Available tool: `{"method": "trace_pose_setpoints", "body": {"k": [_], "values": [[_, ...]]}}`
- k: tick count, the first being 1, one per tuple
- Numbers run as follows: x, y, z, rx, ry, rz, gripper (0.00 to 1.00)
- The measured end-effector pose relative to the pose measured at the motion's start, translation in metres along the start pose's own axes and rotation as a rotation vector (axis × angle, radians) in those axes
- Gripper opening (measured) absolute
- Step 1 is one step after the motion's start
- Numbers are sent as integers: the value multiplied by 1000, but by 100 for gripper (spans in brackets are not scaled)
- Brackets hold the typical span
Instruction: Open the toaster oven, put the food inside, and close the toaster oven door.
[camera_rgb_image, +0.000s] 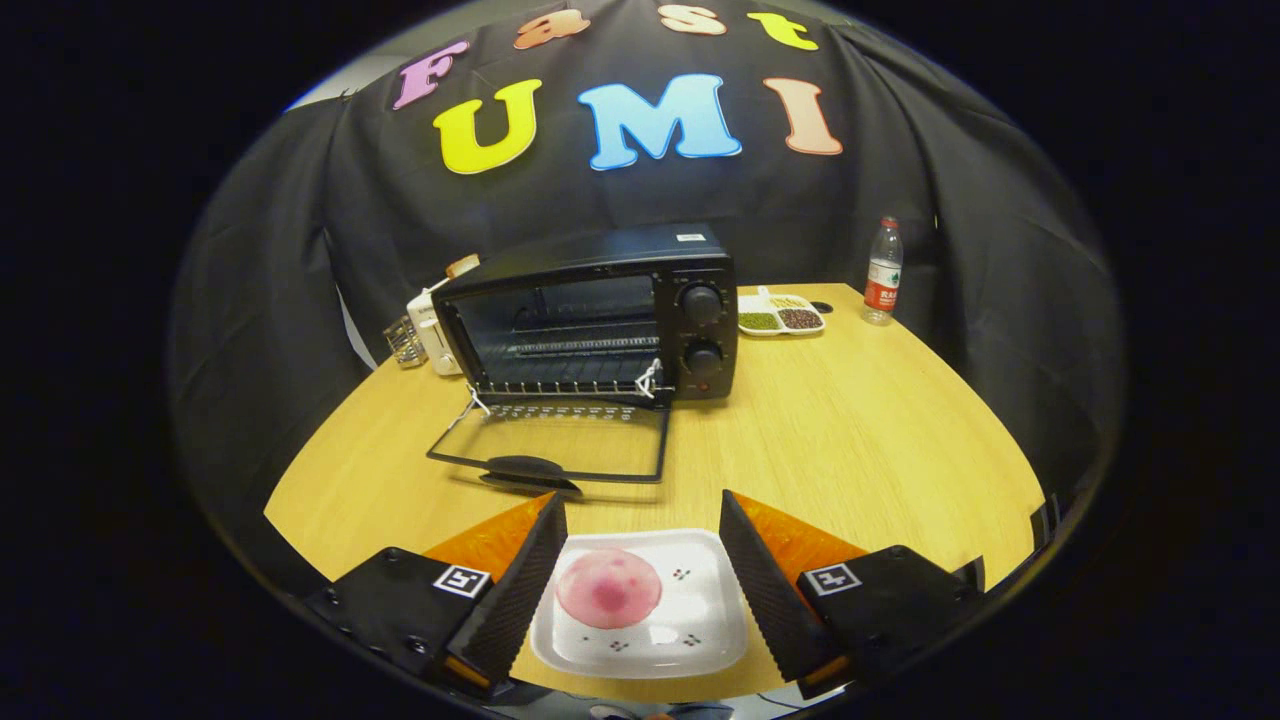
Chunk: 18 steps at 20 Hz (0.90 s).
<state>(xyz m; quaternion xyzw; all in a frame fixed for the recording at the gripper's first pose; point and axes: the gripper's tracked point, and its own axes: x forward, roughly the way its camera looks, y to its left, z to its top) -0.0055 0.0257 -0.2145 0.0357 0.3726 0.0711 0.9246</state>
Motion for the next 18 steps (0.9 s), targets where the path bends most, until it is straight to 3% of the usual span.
{"method": "trace_pose_setpoints", "body": {"k": [12,15,18], "values": [[20,-32,-78,-35,441,83,99],[24,-31,-89,-48,492,95,92],[30,-32,-94,-58,532,97,78]]}}
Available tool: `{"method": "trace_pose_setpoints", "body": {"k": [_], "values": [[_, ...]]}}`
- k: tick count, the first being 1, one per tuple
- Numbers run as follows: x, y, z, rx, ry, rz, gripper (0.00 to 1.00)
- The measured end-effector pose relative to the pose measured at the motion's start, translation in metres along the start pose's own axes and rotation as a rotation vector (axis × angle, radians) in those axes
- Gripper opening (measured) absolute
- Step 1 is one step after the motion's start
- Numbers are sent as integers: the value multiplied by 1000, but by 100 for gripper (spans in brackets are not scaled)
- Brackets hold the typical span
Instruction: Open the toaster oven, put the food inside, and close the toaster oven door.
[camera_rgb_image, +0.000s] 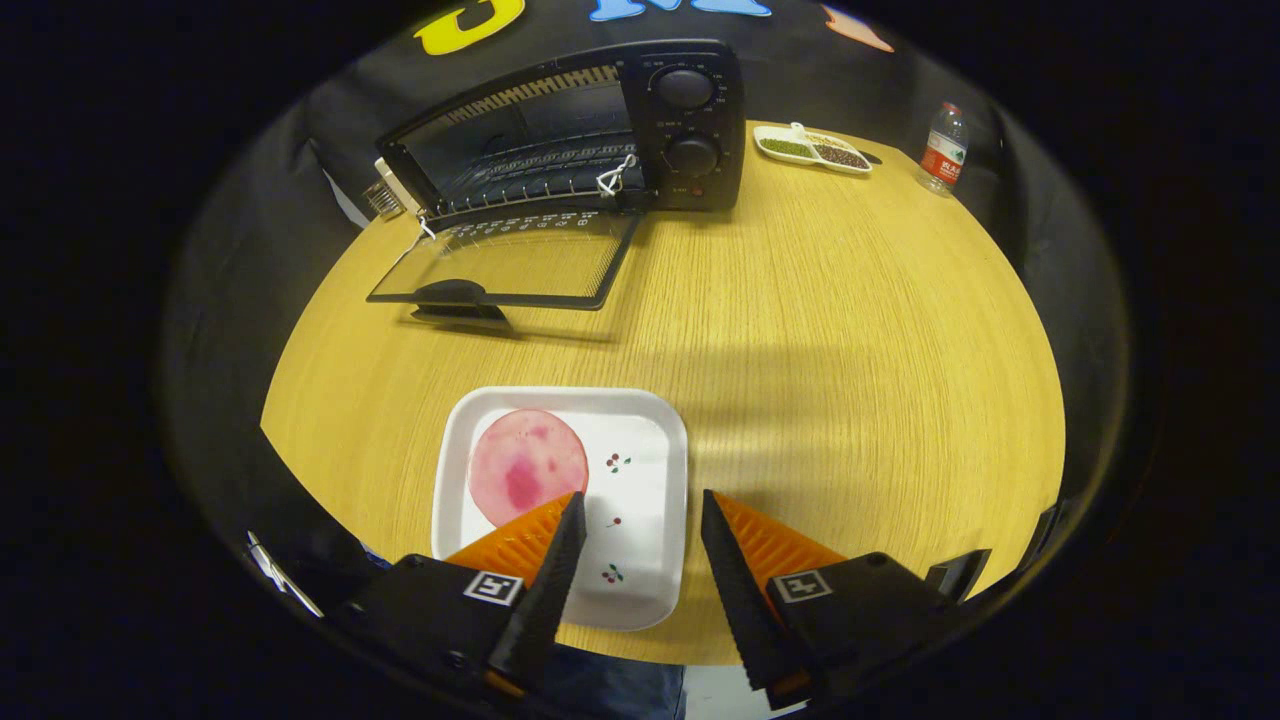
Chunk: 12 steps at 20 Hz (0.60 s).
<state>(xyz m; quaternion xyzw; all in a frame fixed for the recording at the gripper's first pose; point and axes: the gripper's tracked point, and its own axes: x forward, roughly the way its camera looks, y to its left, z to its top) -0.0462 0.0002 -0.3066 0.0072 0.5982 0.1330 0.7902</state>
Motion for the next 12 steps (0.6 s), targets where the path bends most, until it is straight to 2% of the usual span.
{"method": "trace_pose_setpoints", "body": {"k": [4,6,9,11,12], "values": [[6,-3,0,-4,43,-2,57],[7,-3,-2,-12,66,-2,57],[8,-9,0,-24,86,-6,24],[8,-10,-5,-44,111,-3,25],[6,-10,0,6,108,6,19]]}}
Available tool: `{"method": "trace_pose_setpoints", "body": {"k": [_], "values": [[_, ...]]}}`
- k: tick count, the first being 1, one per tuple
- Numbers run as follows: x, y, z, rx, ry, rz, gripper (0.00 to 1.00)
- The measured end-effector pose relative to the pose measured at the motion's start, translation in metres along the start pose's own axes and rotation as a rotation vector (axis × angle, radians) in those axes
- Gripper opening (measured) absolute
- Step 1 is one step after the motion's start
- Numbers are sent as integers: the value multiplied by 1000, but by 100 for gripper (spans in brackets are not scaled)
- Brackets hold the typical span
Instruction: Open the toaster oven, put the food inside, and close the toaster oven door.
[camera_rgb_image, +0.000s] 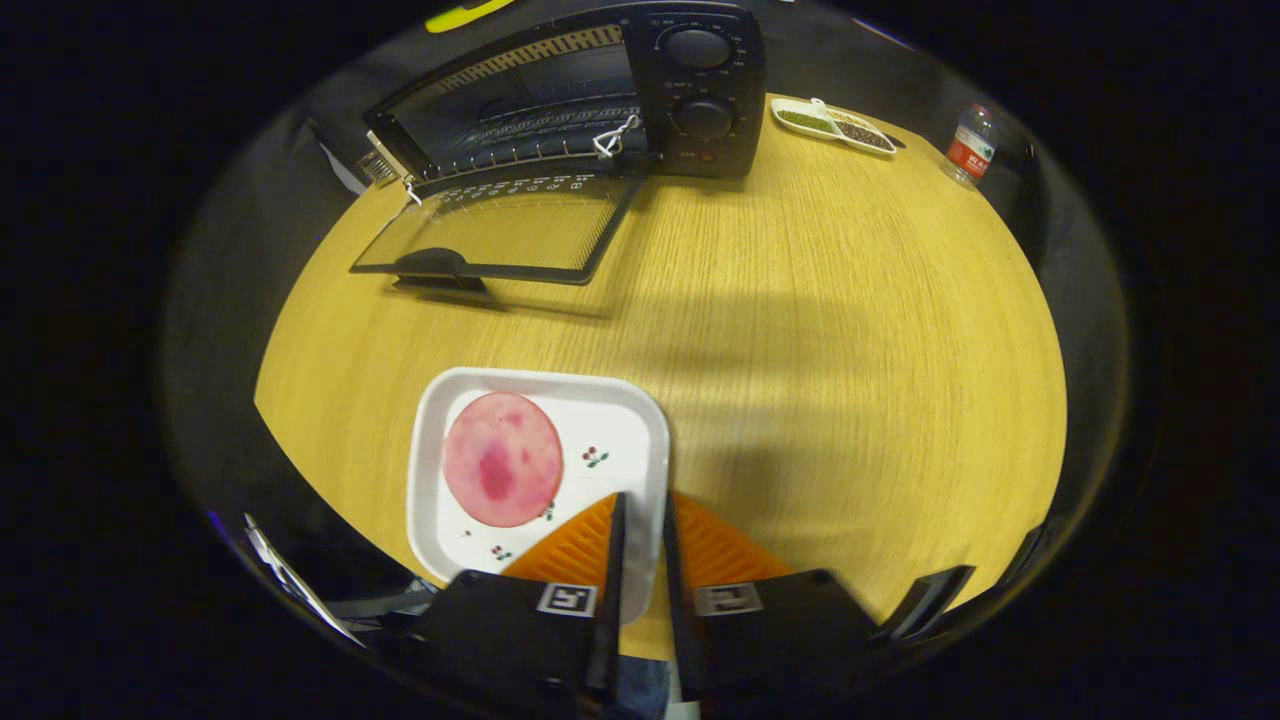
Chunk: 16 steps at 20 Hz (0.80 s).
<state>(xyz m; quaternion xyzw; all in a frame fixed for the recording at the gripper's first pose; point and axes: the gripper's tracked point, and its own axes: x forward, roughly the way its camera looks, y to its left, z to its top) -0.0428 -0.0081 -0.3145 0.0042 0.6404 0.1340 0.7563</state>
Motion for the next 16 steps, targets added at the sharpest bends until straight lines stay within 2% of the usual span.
{"method": "trace_pose_setpoints", "body": {"k": [3,5,9,16], "values": [[1,3,-1,67,1,57,2],[-2,5,-2,85,-11,63,2],[-3,13,-2,192,-27,154,2],[-23,17,5,304,-96,252,2]]}}
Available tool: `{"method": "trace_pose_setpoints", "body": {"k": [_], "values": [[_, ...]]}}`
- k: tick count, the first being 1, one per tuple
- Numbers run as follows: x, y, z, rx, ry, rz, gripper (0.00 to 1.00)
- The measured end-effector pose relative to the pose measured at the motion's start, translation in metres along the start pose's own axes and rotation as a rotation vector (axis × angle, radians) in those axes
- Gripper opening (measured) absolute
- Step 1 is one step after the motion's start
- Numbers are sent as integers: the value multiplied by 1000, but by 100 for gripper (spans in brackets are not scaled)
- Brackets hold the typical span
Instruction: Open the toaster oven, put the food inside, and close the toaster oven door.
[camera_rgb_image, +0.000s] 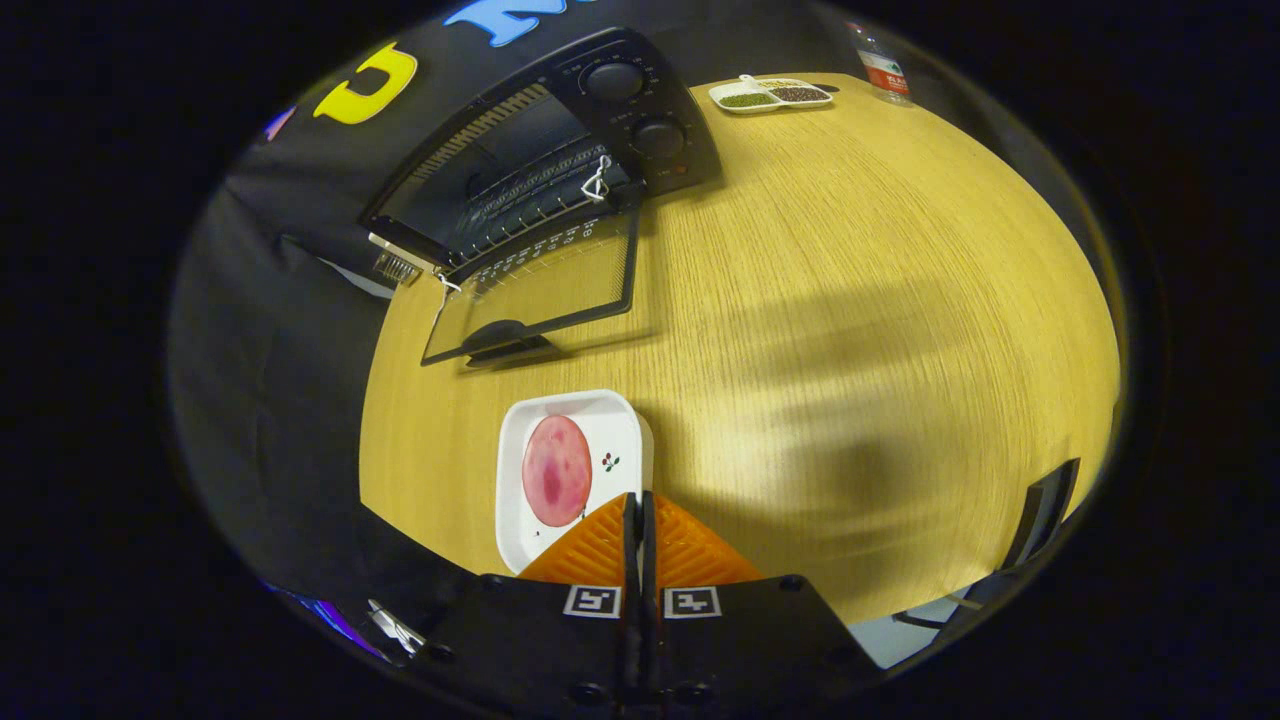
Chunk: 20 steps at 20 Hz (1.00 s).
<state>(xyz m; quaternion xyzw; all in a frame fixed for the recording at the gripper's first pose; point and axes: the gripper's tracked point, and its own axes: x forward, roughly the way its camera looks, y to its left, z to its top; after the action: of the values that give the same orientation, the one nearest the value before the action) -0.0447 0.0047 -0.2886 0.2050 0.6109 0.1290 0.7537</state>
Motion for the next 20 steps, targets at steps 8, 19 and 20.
{"method": "trace_pose_setpoints", "body": {"k": [8,19,20], "values": [[-25,20,8,142,-136,79,2],[-8,71,63,408,-400,186,2],[-8,73,70,448,-421,195,2]]}}
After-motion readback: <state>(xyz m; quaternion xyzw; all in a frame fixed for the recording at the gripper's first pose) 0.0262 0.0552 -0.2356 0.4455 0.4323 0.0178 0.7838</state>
